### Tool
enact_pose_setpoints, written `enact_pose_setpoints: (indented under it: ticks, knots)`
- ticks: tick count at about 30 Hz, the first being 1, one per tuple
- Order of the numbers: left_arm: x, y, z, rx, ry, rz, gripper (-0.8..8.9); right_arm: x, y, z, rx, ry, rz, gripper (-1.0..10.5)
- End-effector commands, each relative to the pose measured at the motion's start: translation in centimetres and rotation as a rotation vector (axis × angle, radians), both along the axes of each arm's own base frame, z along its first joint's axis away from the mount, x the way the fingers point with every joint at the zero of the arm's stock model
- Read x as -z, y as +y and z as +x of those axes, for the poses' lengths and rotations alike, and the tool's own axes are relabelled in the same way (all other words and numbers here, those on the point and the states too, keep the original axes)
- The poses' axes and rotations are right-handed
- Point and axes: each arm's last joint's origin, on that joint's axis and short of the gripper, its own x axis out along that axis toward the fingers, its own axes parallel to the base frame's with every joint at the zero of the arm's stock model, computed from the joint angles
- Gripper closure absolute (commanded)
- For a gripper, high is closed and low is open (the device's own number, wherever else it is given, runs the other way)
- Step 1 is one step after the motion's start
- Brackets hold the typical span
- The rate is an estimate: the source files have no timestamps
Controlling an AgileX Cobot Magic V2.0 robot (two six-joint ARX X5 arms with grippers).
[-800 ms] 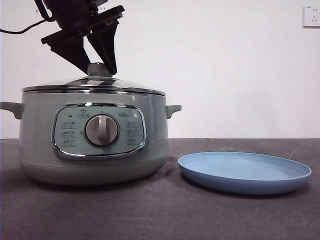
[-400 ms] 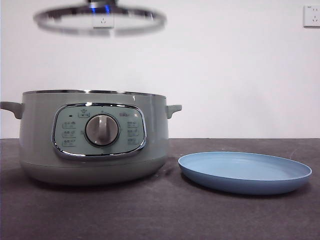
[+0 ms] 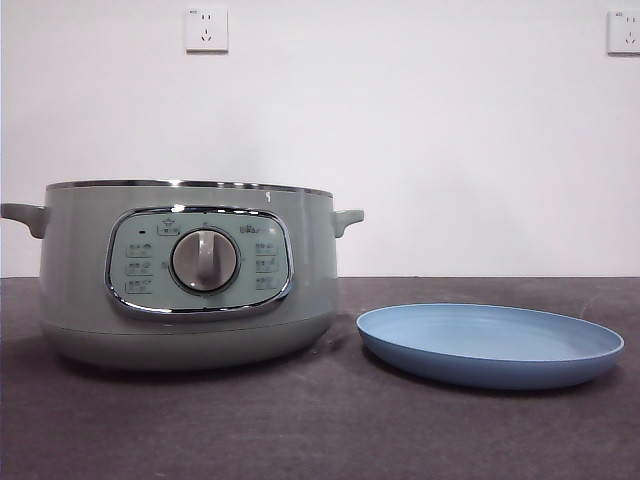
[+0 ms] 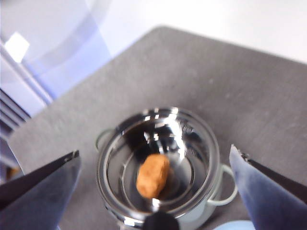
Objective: Take the potato out from the steamer,put the potato on the plate,close the lid
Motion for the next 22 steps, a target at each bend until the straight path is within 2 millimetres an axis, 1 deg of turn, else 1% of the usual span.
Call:
enact_pose_setpoints:
  ticks: [1, 3, 7, 9, 11, 13, 15, 17, 19, 22]
  knots:
    - [-0.9, 1.6, -2.9, -0.087, -0.032, 0.042, 8.21, 1.6, 3.3, 1.3, -0.027, 0.028, -0.097, 3.6]
    - [-1.3, 2.1, -4.0, -0.092, -0.056, 0.031, 8.21, 2.9, 5.6, 2.3, -0.038, 0.053, -0.155, 3.5]
    - [-1.8, 2.7, -5.4, -0.105, -0.087, 0.021, 8.21, 6.2, 10.2, 4.7, -0.085, 0.116, -0.246, 3.5]
    - [-1.9, 3.0, -6.0, -0.105, -0.098, 0.015, 8.21, 8.4, 12.4, 5.9, -0.107, 0.159, -0.287, 3.5]
    - [-2.0, 3.1, -6.4, -0.104, -0.106, 0.011, 8.21, 10.5, 14.0, 6.9, -0.113, 0.194, -0.329, 3.5]
    - [-2.1, 3.3, -6.7, -0.101, -0.111, 0.005, 8.21, 13.9, 16.1, 7.8, -0.096, 0.217, -0.430, 3.5]
    - [-2.1, 3.3, -6.7, -0.100, -0.110, 0.002, 8.21, 17.0, 17.3, 8.2, -0.109, 0.264, -0.511, 3.5]
    - [-2.1, 3.2, -6.7, -0.083, -0.108, -0.004, 8.21, 19.3, 18.0, 8.5, -0.121, 0.308, -0.558, 3.5]
    - [-2.1, 3.1, -6.6, -0.062, -0.104, -0.012, 8.21, 20.5, 18.4, 8.9, -0.124, 0.328, -0.577, 3.5]
    - [-2.1, 3.1, -6.6, -0.053, -0.102, -0.015, 8.21, 20.7, 18.6, 9.0, -0.132, 0.320, -0.566, 3.5]
